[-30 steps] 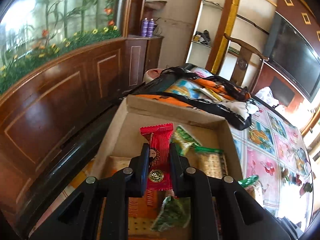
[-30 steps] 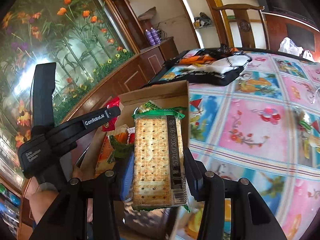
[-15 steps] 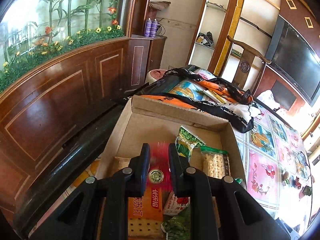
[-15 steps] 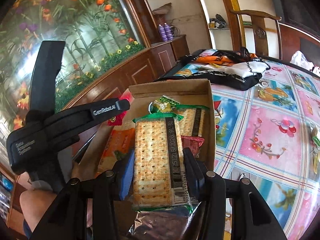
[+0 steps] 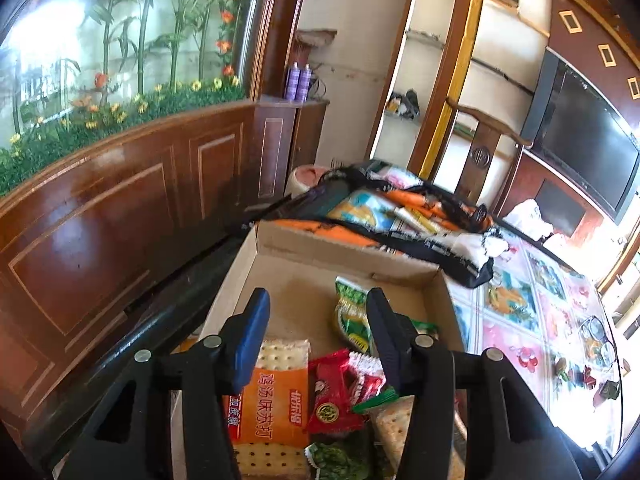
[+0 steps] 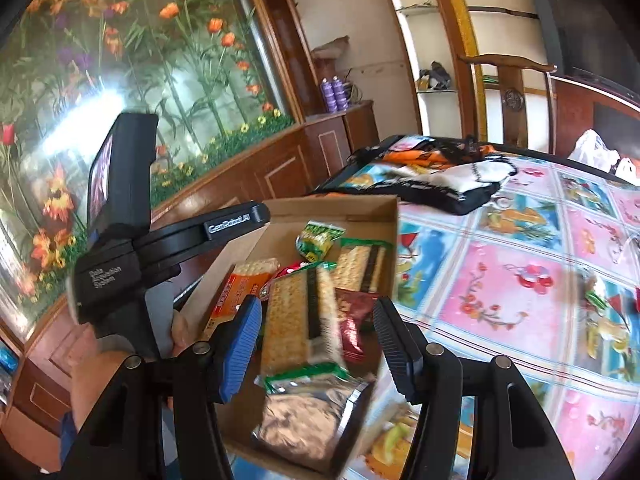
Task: Organize snacks
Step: 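Move both grippers back over the remaining snacks on the table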
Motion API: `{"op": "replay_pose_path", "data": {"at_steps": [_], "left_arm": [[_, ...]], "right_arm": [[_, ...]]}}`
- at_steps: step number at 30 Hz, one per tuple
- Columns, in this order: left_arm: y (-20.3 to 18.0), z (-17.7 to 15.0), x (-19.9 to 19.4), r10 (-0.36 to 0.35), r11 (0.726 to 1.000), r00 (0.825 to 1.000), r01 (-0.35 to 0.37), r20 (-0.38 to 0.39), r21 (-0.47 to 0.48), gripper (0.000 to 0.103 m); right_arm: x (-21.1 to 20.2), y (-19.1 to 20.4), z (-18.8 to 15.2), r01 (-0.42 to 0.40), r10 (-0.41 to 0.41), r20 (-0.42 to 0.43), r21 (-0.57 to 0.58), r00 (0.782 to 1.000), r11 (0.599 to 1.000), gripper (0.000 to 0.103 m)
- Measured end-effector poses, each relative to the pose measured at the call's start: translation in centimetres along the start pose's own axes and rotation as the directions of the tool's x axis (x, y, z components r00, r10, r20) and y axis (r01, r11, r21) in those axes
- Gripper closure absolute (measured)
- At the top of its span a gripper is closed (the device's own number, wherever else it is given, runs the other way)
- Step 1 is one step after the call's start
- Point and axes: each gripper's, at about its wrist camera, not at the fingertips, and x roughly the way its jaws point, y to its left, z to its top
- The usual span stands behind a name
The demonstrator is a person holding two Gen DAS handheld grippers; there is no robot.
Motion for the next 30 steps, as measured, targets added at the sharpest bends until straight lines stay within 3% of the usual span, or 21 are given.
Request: {"op": "replay_pose_path", "data": {"at_steps": [3,5,8,12,15,17,18,22,23,26,30], "left_arm": [[-1.1,0.0,-1.3,0.003,0.999,0.998,-0.006,0.068,0.035,0.046],[-2.1,-0.1,-2.1,0.003,0.998,0.995,-0.010,0.105,0.060,0.036],[-3.9,-0.9,-3.6,-0.037,0.995,0.992,0.026,0.122,0.094,0.034],[-8.7,-3.0,-6.1,-0.167,0.969,0.980,0.142,0.108,0.203,0.031],[-13.0,-5.3,-8.1,-0.280,0.919,0.957,0.247,0.070,0.308,0.025],[-15.9,-7.2,-9.1,-0.363,0.866,0.932,0.332,0.012,0.373,0.020],[-17.7,-8.4,-9.6,-0.410,0.824,0.912,0.387,-0.036,0.414,0.019],[-21.6,-12.0,-11.0,-0.494,0.711,0.855,0.501,-0.157,0.494,0.018],[-22.4,-12.7,-11.2,-0.514,0.685,0.836,0.534,-0.191,0.495,0.018],[-24.6,-14.8,-11.5,-0.572,0.597,0.755,0.651,-0.320,0.469,0.017],[-27.5,-16.9,-12.0,-0.590,0.521,0.704,0.706,-0.394,0.480,0.013]], "right_arm": [[-2.2,-1.9,-0.2,0.033,-0.034,0.045,0.028,0.998,0.999,0.030],[-3.8,-3.5,-0.4,0.057,-0.061,0.072,0.054,0.996,0.997,0.030],[-6.2,-6.5,-0.8,0.093,-0.102,0.097,0.095,0.990,0.991,0.030],[-10.1,-11.2,-1.5,0.157,-0.181,0.133,0.170,0.975,0.973,0.030],[-13.6,-15.6,-1.9,0.190,-0.235,0.163,0.251,0.958,0.949,0.030],[-15.3,-18.6,-2.7,0.205,-0.263,0.156,0.312,0.952,0.928,0.030],[-16.2,-20.2,-3.1,0.211,-0.274,0.147,0.344,0.950,0.915,0.030],[-19.4,-25.2,-4.9,0.219,-0.307,0.127,0.457,0.943,0.862,0.031],[-20.4,-26.5,-5.3,0.220,-0.319,0.127,0.490,0.939,0.843,0.031],[-22.5,-28.8,-6.2,0.233,-0.360,0.127,0.560,0.924,0.795,0.031],[-24.8,-31.2,-7.3,0.240,-0.406,0.124,0.641,0.905,0.729,0.031]]}}
